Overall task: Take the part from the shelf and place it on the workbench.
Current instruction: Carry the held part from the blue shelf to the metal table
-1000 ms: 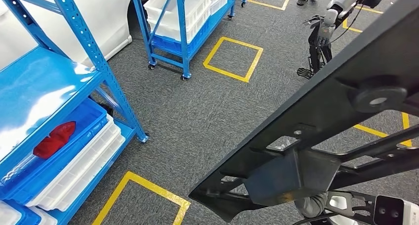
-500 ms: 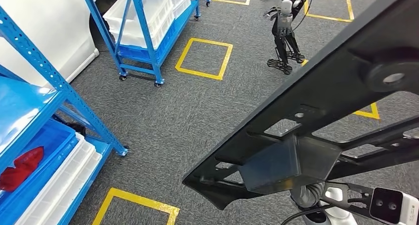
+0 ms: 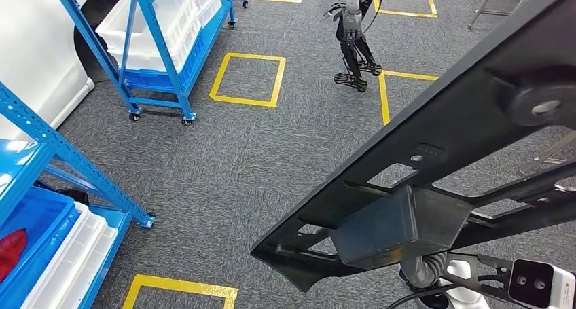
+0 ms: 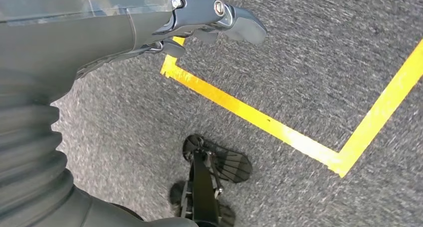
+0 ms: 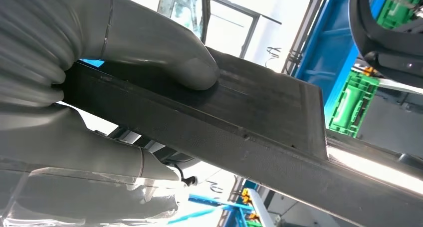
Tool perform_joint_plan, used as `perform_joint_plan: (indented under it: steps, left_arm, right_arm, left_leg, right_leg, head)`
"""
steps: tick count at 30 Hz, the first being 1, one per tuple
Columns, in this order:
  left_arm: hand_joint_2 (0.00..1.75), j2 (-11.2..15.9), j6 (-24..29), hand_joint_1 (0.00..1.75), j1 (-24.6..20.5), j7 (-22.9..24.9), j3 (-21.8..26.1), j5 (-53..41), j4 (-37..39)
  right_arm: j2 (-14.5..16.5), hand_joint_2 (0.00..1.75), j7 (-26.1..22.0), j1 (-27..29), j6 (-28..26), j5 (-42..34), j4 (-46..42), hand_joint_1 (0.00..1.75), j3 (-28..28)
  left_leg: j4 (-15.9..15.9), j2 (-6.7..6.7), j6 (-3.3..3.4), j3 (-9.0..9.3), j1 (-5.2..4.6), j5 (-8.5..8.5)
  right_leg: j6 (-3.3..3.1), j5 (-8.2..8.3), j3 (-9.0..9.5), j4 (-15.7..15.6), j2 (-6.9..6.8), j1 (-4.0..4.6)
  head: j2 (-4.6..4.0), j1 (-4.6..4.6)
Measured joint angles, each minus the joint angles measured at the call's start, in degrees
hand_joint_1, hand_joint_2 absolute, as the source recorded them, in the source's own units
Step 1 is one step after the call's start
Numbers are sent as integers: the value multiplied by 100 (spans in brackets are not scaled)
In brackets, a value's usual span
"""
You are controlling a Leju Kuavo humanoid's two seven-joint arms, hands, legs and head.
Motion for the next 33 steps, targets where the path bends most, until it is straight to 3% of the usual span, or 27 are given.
perform_joint_plan:
  steps: [2,5,6,8,10,11,12,14,16,18,20,22,24,26,27,28,29,31,33]
  left_arm:
    - [175,6,33,0,-2,57,0,1,0]
    - [175,16,37,0,-13,118,0,-2,0]
    - [175,20,34,0,-16,135,0,-10,0]
    - [175,27,28,0,-11,173,-1,-40,0]
    - [175,32,22,0,3,194,-3,-69,0]
    - [175,34,16,0,7,194,-4,-76,0]
    - [175,36,6,0,8,191,-7,-86,0]
    - [175,37,-19,0,3,176,-20,-97,0]
    - [175,44,-42,0,-3,172,-30,-93,0]
    - [175,51,-54,0,-8,196,-32,-86,0]
    - [175,46,-55,0,-14,224,-41,-95,0]
    - [175,33,-45,0,-15,243,-60,-113,0]
    - [175,25,-16,0,10,281,-75,-130,0]
    - [175,22,22,0,46,325,-84,-148,0]
    - [175,19,38,0,57,339,-87,-162,0]
    - [175,14,50,0,60,348,-92,-174,0]
    - [175,8,58,0,60,354,-98,-187,0]
    - [175,-3,59,0,56,353,-111,-200,0]
    - [175,-7,34,0,54,335,-120,-201,0]
  right_arm:
    - [2,175,-2,-56,29,-20,38,175,7]
    - [7,175,-2,-125,15,-49,95,175,17]
    - [13,175,-1,-146,-2,-52,106,175,24]
    - [45,175,18,-207,-55,-53,121,175,62]
    - [81,175,57,-260,-106,-46,143,175,105]
    - [91,175,79,-269,-124,-40,155,175,121]
    - [96,175,97,-277,-138,-35,163,175,133]
    - [98,175,130,-323,-155,-33,170,175,157]
    - [99,175,176,-412,-166,-56,176,175,187]
    - [99,175,213,-479,-192,-81,182,175,217]
    - [88,175,203,-481,-243,-86,181,175,233]
    - [47,175,131,-440,-283,-86,168,175,240]
    - [-5,175,46,-346,-286,-91,152,175,244]
    - [-56,175,8,-188,-207,-99,145,175,234]
    - [-82,175,1,-106,-135,-106,144,175,221]
    - [-103,175,-1,-40,-55,-112,144,175,202]
    - [-118,175,-2,5,13,-117,144,175,181]
    - [-140,175,-3,49,103,-123,145,175,129]
    - [-149,175,-5,69,154,-126,146,175,88]
  left_leg:
    - [13,77,-58,11,-18,-27]
    - [6,163,-159,45,-13,-51]
    - [63,103,-189,36,-4,-107]
    - [517,-133,-225,-152,19,-388]
    - [1301,-306,-238,-532,29,-741]
    - [1589,-334,-242,-684,30,-819]
    - [1667,-347,-239,-740,31,-778]
    - [1174,-412,-210,-543,32,-405]
    - [411,-651,-164,-208,38,-76]
    - [90,-790,-127,-72,28,-14]
    - [48,-689,-79,-50,23,6]
    - [-20,-556,-7,-20,39,49]
    - [-58,-419,38,-12,35,66]
    - [-54,-281,46,-18,21,54]
    - [-51,-211,45,-18,19,44]
    - [-46,-146,36,-16,18,33]
    - [-41,-84,24,-7,18,18]
    - [-21,32,-25,19,2,-24]
    - [-12,129,-90,46,-16,-63]
  right_leg:
    - [-68,115,229,-465,-120,39]
    - [-170,131,227,-532,-1,60]
    - [-206,148,245,-564,49,50]
    - [-273,183,278,-617,147,29]
    - [-308,191,272,-616,262,50]
    - [-315,190,268,-608,327,61]
    - [-317,189,264,-597,393,71]
    - [-310,182,263,-565,531,79]
    - [-282,173,247,-527,670,84]
    - [-222,182,205,-505,791,70]
    - [-150,198,175,-504,872,49]
    - [-100,73,82,-328,688,58]
    - [-59,-262,-209,268,379,54]
    - [-14,-539,-553,965,259,21]
    - [3,-542,-617,1095,235,5]
    - [14,-439,-563,989,210,-6]
    - [17,-260,-392,664,162,-12]
    - [-15,34,33,-156,-65,10]
    - [-74,110,217,-520,-177,51]
  head:
    - [0,-8]
    - [0,-16]
    - [0,-16]
    - [0,-29]
    - [0,-45]
    - [0,-50]
    - [0,-49]
    - [0,-50]
    - [0,-46]
    - [0,-47]
    - [0,-51]
    - [0,-39]
    - [0,-22]
    - [0,-15]
    - [0,-14]
    - [0,-14]
    - [0,-13]
    - [0,-15]
    - [0,-18]
